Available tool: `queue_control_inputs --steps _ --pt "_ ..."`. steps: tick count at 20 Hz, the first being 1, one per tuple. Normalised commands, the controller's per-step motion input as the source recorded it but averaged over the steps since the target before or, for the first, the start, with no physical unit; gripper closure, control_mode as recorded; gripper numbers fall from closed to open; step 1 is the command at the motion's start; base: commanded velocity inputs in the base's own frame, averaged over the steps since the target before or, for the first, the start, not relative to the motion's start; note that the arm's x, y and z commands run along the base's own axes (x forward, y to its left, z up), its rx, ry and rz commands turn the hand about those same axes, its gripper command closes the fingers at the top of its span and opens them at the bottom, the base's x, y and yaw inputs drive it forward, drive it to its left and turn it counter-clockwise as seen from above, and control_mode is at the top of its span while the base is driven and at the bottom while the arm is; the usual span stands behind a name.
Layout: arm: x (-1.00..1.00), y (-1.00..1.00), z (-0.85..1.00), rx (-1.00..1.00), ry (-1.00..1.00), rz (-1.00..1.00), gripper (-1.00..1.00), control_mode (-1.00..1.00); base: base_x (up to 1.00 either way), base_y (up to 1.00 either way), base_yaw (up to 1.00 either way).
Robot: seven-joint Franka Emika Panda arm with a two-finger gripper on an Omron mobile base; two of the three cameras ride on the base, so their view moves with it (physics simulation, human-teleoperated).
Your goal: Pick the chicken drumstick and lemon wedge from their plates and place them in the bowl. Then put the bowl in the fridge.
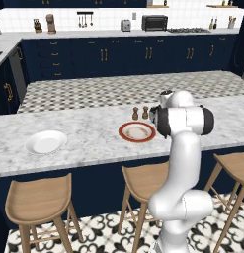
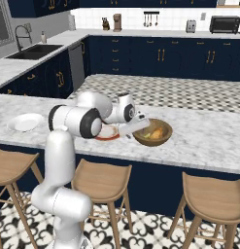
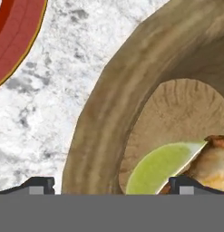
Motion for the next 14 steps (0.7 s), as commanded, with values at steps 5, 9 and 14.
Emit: queue_control_inputs --steps 5,9,14 --pt "0.15 -0.09 -0.39 0.00 0.00 0.19 -1.00 -1.00 0.00 0.00 0.00" --pt "-0.09 -0.16 -0.11 0.00 -0.01 0.13 1.00 -1.00 0.00 0.00 0.00" --pt "-0.35 -0.32 -0.14 0.00 -0.06 0.09 1.00 -1.00 0.00 0.00 0.00"
